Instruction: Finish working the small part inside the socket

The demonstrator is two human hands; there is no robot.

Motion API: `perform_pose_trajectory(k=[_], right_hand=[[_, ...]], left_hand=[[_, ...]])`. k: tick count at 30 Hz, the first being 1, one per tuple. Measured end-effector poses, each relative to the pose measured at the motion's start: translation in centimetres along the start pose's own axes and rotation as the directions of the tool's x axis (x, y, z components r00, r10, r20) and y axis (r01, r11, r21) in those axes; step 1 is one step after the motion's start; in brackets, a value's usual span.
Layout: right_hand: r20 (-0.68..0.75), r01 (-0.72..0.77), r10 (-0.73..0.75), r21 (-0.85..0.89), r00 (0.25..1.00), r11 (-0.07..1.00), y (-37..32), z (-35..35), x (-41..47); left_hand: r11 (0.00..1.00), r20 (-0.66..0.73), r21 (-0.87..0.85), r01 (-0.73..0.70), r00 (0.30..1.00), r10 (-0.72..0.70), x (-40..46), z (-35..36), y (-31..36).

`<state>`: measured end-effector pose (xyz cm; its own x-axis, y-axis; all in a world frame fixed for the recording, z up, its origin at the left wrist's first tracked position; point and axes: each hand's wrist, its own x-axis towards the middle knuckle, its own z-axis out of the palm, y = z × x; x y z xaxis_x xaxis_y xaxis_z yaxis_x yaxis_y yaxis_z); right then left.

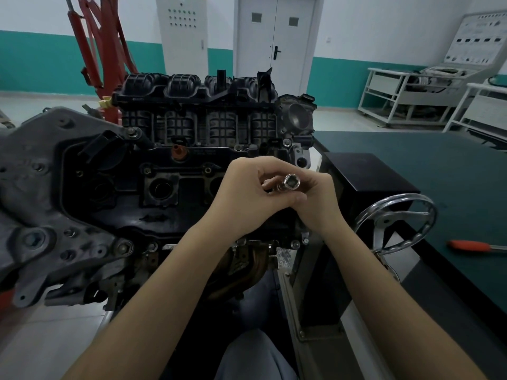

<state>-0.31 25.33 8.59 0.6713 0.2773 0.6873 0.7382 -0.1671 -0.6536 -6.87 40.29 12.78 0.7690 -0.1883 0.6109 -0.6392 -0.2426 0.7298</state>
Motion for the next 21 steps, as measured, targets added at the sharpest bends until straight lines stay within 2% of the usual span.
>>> perform_pose_trajectory(k=[3, 8, 14, 19, 21], right_hand=[[-0.016, 0.020, -0.020, 0.006, 1.000, 1.000, 0.20, 0.11, -0.03], [0.005, 0.011, -0.011, 0.011, 1.000, 1.000, 0.27, 0.37, -0.36], [-0.026, 0.014, -0.013, 0.047, 1.000, 0.999, 0.37, 0.29, -0.31], [-0.013, 0.016, -0.016, 0.007, 1.000, 1.000, 0.23, 0.33, -0.39], [-0.032, -0.004, 0.004, 0.010, 0.999, 1.000, 0.41, 0.27, -0.22]], left_hand=[[0.999, -0.077, 0.049, 0.001, 0.997, 0.003, 0.02, 0.18, -0.05], [1.000, 0.038, -0.008, 0.007, 0.999, -0.007, 0.00, 0.04, -0.02], [0.999, -0.057, 0.018, 0.031, 0.998, -0.030, -0.02, 0.18, -0.15], [0.994, 0.018, -0.103, 0.027, 1.000, -0.025, -0.12, 0.08, -0.42], [0.997, 0.004, -0.074, 0.031, 1.000, -0.031, -0.12, 0.16, -0.46]])
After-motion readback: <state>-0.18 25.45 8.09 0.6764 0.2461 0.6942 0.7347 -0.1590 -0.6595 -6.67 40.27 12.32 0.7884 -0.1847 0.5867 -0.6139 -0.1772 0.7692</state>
